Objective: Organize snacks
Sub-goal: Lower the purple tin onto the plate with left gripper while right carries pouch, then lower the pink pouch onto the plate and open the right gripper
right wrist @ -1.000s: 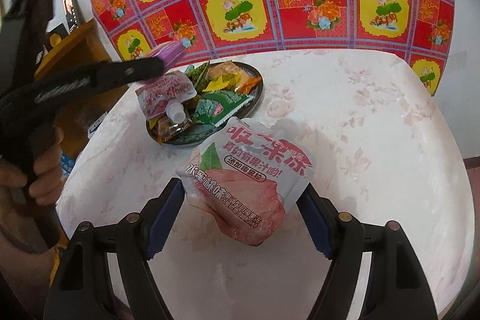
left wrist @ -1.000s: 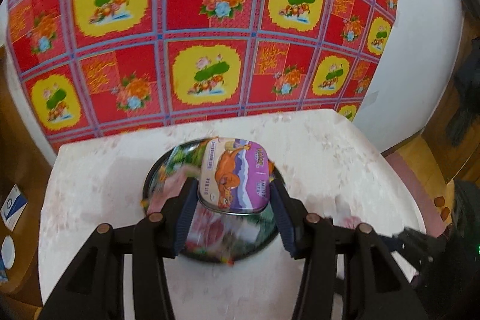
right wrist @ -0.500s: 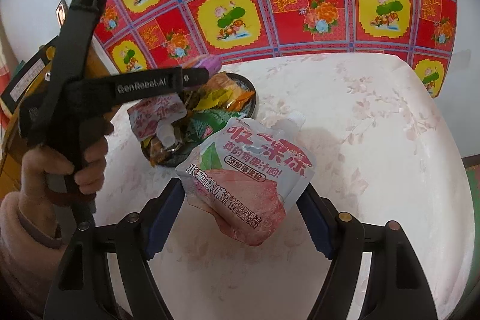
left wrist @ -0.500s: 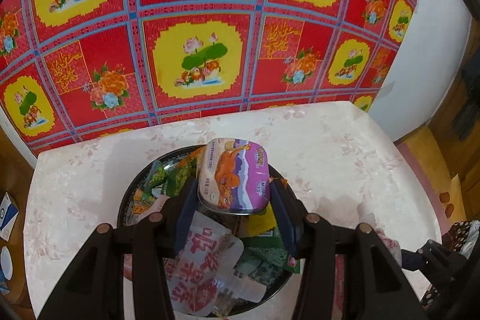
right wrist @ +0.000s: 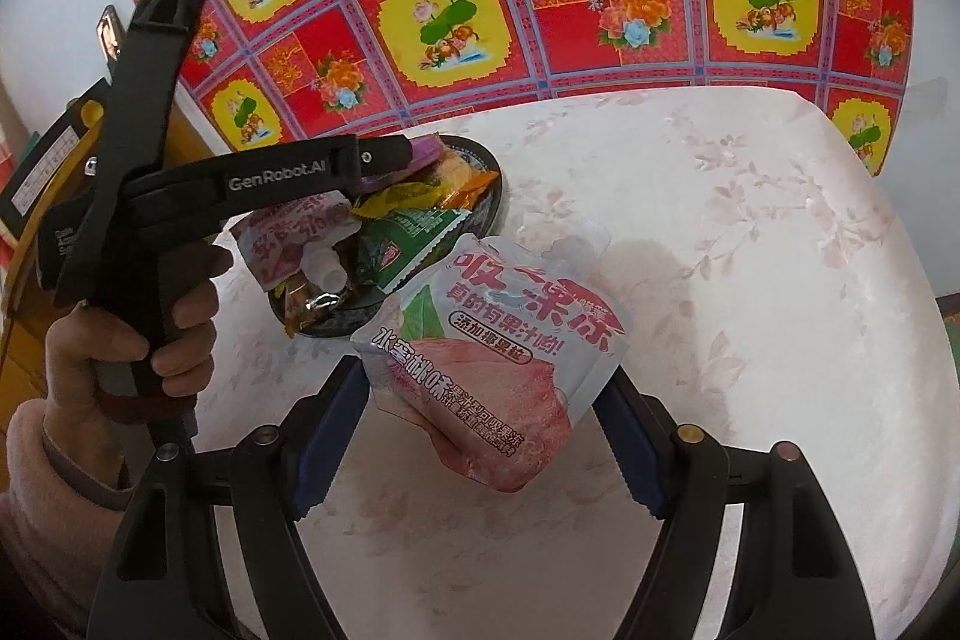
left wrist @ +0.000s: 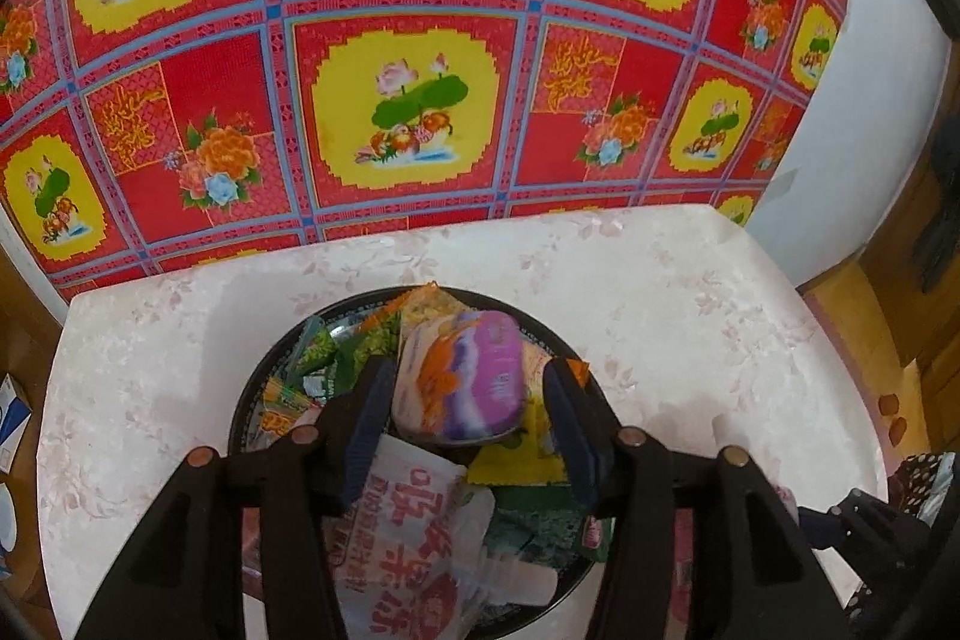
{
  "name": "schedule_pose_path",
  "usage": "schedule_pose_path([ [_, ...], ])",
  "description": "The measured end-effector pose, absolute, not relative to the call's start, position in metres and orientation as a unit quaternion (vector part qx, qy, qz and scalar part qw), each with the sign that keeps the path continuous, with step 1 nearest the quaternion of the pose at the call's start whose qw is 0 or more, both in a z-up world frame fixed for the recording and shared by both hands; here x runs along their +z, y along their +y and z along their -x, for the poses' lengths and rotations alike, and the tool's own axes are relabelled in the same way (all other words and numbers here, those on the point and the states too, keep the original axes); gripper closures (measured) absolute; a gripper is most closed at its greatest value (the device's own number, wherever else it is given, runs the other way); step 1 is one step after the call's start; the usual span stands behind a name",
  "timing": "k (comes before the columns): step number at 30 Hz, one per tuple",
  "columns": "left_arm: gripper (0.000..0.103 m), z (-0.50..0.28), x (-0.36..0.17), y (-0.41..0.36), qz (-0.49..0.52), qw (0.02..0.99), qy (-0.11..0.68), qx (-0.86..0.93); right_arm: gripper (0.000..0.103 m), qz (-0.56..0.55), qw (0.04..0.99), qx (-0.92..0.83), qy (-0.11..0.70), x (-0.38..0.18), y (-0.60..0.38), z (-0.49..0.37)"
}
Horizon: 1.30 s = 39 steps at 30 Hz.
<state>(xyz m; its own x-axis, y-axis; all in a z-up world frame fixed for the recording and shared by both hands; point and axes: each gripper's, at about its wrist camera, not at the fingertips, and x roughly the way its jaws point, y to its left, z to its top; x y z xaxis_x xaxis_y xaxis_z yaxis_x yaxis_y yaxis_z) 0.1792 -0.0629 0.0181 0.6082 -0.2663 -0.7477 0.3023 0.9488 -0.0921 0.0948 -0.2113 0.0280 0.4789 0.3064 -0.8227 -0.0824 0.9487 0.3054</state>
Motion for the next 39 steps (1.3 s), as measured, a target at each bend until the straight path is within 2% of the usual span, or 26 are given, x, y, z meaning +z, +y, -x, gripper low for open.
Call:
schedule_pose_path([
  [19,0.046,-0.144,0.051,-0.028,0.009,0.911,0.396,-0.113,0.026,-0.103,0.862,0.130,0.480,0.042,-0.196,-0.118],
  [39,0.046,-0.125,0.042,0.021,0.053,0.917,0.393,-0.048,0.026,-0.087,0.874,0.146,0.455,0.051,-0.177,-0.143],
])
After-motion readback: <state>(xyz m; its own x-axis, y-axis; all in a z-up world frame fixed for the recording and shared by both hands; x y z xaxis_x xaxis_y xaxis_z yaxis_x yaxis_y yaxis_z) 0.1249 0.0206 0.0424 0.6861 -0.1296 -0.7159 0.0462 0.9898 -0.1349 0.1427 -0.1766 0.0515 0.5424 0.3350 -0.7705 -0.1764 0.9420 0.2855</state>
